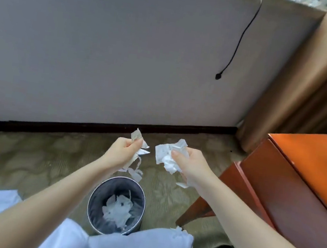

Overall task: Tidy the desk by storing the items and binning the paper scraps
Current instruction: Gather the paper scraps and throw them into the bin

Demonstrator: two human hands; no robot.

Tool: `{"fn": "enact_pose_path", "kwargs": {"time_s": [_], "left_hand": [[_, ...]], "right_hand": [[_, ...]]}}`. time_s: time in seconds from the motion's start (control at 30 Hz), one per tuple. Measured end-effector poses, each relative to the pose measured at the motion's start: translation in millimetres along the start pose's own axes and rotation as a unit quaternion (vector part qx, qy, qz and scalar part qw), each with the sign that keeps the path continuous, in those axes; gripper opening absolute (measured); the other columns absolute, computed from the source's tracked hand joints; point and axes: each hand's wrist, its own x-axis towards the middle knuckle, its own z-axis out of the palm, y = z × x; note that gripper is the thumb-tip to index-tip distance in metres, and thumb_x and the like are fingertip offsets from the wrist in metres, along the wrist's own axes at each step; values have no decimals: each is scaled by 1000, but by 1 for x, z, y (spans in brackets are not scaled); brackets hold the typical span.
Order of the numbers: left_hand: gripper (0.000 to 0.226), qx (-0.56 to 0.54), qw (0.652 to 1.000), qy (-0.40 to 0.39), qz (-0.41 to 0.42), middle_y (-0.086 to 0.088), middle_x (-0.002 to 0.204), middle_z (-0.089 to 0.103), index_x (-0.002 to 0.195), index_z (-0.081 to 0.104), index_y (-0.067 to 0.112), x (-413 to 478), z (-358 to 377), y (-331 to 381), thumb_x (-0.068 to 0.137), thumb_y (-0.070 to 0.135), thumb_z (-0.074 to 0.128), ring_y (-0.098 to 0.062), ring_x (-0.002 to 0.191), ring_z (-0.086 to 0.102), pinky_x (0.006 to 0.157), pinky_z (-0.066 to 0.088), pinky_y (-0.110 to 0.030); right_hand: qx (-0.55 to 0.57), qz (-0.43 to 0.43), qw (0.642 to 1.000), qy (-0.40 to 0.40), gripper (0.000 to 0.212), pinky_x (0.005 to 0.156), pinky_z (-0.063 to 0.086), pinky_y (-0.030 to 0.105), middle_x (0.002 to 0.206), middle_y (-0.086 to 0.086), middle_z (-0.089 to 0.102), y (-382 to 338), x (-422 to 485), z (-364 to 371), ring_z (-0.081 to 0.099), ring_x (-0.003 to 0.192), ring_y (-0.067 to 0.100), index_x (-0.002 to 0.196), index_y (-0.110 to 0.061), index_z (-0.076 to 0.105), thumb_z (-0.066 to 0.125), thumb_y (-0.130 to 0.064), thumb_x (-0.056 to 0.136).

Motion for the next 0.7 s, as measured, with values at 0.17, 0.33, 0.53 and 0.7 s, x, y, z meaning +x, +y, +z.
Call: {"fn": "enact_pose_path", "kwargs": {"time_s": [0.17,0.33,0.53,0.7], "left_hand": [[36,-28,986,80,-147,1,57,30,67,34,15,25,-4,-86,95,36,45,-13,52,27,50,18,-27],[40,-52,957,143,-247,-1,60,25,61,27,16,32,6,-163,95,26,45,-14,54,24,53,18,-29],[43,-41,941,151,-301,-1,57,23,57,26,17,47,15,-224,96,22,42,-16,52,22,52,16,-29],[43,-54,927,110,-353,0,57,23,58,24,17,66,32,-254,97,24,41,-15,52,21,52,14,-29]], "right_hand": [[-16,60,997,-48,29,48,48,23,67,-1,39,38,42,50,41,65,15,66,-17,45,47,-24,94],[-40,107,992,-61,23,57,49,29,65,0,32,78,83,86,34,63,16,74,-15,39,48,-26,92],[-65,162,982,-70,29,43,29,14,61,-1,32,130,117,123,32,52,13,68,-15,35,45,-22,93],[-49,208,975,-59,36,52,26,24,59,0,27,166,137,153,27,52,14,62,-17,29,45,-20,94]]}}
